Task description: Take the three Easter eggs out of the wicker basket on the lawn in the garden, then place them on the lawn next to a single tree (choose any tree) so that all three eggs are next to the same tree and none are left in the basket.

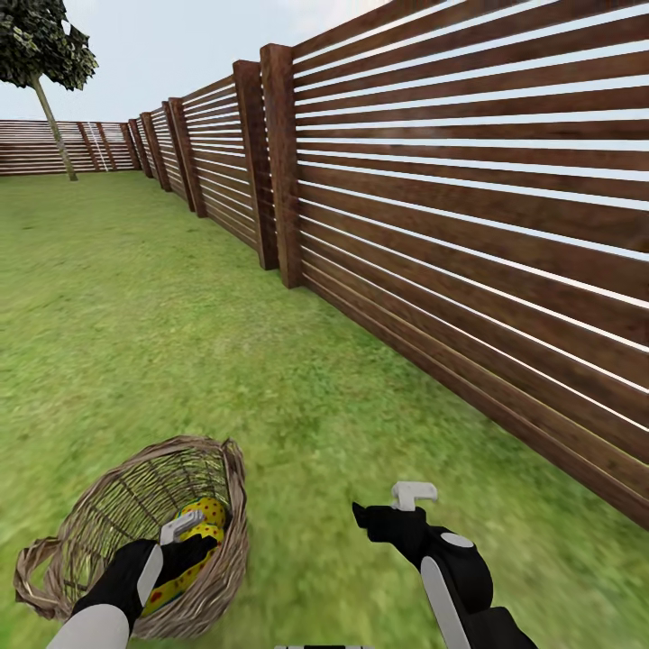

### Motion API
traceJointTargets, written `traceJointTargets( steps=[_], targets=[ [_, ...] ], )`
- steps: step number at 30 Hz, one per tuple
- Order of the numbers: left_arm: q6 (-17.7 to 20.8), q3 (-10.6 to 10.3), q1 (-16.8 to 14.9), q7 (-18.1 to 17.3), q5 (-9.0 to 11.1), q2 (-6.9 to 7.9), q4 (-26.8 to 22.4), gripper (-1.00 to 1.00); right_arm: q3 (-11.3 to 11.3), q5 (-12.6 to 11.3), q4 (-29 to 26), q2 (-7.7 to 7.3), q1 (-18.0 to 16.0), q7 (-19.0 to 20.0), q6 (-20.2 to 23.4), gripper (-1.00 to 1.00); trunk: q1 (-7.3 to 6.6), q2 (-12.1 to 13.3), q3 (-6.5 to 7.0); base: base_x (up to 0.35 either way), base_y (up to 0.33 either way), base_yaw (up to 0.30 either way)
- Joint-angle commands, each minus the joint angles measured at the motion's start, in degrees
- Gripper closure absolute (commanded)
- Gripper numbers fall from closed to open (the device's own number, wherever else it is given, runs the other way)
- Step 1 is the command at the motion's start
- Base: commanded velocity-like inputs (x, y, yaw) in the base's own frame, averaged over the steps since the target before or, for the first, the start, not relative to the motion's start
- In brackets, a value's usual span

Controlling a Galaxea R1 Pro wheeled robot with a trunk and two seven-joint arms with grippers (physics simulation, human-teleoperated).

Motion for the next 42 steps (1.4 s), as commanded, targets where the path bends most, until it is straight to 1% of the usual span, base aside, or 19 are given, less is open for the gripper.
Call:
traceJointTargets(
  steps=[1,2,4,6,8,10,20,30,42],
  targets=[
    [0.3,0.4,0.0,-0.5,-0.6,-0.05,-0.1,1.0,0.0,-0.6,-0.1,0.0,0.0,-0.5,0.2,-1.0,-0.04,0.0,0.17,0.0,0.0,0.0],
    [0.3,0.4,-0.1,-0.5,-0.6,-0.05,-0.1,1.0,0.0,-0.6,-0.1,0.0,0.0,-0.5,0.2,-1.0,-0.06,0.0,0.39,0.0,0.0,0.0],
    [0.3,0.4,-0.1,-0.5,-0.6,-0.05,-0.1,1.0,0.0,-0.6,-0.1,0.0,0.0,-0.5,0.2,-1.0,-0.06,0.0,0.39,0.0,0.0,0.0],
    [0.3,0.4,-0.1,-0.5,-0.6,-0.05,-0.1,1.0,0.0,-0.6,-0.1,0.0,0.0,-0.5,0.2,-1.0,-0.12,0.0,0.84,0.0,0.0,0.0],
    [0.3,0.4,-0.1,-0.5,-0.6,-0.05,-0.1,1.0,0.0,-0.6,-0.1,0.0,0.0,-0.5,0.2,-1.0,-0.12,0.0,0.84,0.0,0.0,0.0],
    [0.3,0.4,-0.1,-0.5,-0.6,-0.05,-0.1,1.0,0.1,-0.6,-0.1,0.0,-0.1,-0.5,0.2,-1.0,-0.17,0.1,1.28,0.0,0.0,0.0],
    [0.3,0.4,-0.1,-0.5,-0.7,-0.05,0.0,1.0,0.1,-0.4,0.0,0.0,0.0,-0.5,0.2,-1.0,-0.19,0.1,1.5,-0.001,0.0,0.0],
    [0.2,0.4,-0.1,-0.4,-0.7,-0.05,0.0,1.0,0.1,-0.4,0.1,0.0,0.0,-0.5,0.2,-1.0,-0.22,0.1,1.72,-0.059,0.0,0.0],
    [0.2,0.5,-0.1,-0.2,-0.6,-0.05,0.0,1.0,0.1,-0.4,0.1,0.0,-0.1,-0.5,0.2,-1.0,-0.53,0.2,4.38,-0.048,0.002,0.0]
  ],
)
